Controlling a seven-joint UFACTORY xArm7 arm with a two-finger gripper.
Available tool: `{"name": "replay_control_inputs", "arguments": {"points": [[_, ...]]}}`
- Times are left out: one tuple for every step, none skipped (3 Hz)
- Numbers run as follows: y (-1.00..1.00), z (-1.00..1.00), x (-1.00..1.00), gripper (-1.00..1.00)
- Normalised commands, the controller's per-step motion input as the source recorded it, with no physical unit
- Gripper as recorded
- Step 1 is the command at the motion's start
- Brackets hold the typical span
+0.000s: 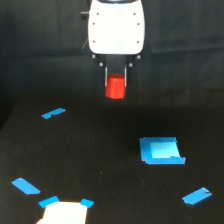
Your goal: Pick up the red object from the table
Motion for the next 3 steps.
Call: {"name": "replay_control_inputs", "arguments": {"points": [[1.0,0.12,0.07,-1.0],[-0.83,0.28,-0.18,-1.0],[-0.71,0.0,-0.32,-0.86]]}}
